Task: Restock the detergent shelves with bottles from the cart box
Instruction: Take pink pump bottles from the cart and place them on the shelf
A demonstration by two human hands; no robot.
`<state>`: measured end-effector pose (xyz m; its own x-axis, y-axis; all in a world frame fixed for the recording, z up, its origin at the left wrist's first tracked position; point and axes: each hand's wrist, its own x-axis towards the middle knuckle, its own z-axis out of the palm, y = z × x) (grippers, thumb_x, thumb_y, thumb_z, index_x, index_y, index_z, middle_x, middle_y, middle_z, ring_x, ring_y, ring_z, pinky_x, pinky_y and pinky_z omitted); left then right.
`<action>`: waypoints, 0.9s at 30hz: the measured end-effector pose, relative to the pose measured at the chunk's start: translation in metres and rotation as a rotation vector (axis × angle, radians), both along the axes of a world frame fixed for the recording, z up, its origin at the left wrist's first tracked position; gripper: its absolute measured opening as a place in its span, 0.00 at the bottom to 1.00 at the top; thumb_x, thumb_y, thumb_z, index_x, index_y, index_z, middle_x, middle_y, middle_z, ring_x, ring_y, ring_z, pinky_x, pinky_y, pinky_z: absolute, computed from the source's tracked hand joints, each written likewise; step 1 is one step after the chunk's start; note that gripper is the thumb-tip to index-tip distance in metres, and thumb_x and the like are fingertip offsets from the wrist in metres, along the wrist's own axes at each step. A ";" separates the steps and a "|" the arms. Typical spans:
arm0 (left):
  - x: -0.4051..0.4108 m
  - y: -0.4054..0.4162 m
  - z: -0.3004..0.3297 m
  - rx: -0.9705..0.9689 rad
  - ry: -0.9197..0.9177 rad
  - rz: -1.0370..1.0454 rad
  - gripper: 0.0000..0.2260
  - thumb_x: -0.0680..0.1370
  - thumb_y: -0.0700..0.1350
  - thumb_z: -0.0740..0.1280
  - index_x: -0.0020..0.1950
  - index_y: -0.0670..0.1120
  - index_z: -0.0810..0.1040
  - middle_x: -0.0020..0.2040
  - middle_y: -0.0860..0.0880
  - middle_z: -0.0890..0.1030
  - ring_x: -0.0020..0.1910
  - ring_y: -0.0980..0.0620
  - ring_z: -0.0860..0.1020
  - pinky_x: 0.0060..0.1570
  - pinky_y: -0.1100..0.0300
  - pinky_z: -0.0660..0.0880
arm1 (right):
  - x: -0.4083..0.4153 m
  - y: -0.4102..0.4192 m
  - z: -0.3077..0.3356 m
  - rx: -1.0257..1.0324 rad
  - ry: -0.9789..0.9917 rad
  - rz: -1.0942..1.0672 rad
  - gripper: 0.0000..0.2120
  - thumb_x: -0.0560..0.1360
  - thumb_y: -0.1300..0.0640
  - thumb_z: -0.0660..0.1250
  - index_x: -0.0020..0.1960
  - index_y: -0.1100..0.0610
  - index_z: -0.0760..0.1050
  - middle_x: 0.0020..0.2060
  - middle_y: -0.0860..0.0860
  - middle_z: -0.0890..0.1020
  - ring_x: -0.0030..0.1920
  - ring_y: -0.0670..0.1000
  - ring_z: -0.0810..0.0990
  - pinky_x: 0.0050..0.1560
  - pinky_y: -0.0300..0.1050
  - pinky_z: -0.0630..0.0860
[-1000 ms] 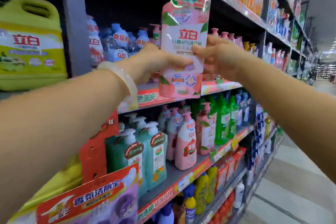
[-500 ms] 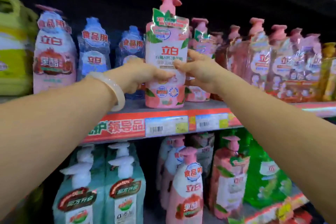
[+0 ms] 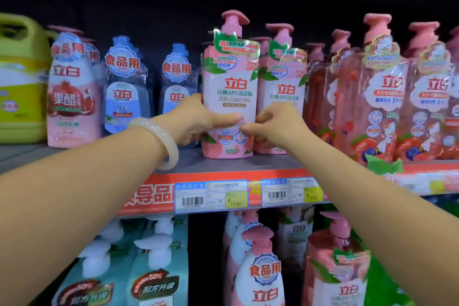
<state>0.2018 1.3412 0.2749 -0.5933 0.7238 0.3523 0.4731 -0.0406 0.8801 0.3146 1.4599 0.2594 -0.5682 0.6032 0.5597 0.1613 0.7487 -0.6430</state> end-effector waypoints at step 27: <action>-0.001 0.004 -0.003 -0.144 0.101 0.171 0.18 0.65 0.44 0.79 0.43 0.48 0.71 0.49 0.46 0.80 0.50 0.45 0.81 0.52 0.46 0.80 | -0.010 0.011 -0.011 -0.025 -0.008 -0.161 0.23 0.66 0.43 0.74 0.32 0.65 0.79 0.25 0.57 0.81 0.33 0.58 0.83 0.42 0.57 0.82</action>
